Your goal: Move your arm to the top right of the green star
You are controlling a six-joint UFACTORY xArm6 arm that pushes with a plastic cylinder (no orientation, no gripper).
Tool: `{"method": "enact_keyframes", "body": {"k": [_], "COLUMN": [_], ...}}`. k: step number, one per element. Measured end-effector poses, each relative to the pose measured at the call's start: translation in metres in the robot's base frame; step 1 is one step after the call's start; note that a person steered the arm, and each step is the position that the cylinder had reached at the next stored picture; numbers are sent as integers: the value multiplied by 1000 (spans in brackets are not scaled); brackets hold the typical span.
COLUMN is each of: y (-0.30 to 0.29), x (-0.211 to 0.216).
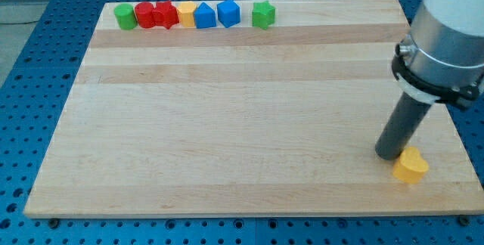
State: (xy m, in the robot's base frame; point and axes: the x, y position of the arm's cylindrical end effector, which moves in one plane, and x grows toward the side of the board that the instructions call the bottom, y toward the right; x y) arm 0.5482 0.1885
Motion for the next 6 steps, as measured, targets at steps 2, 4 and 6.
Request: {"method": "enact_keyframes", "body": {"k": [2,4,6], "y": [-1,14,19], "x": [6,-104,-245]}}
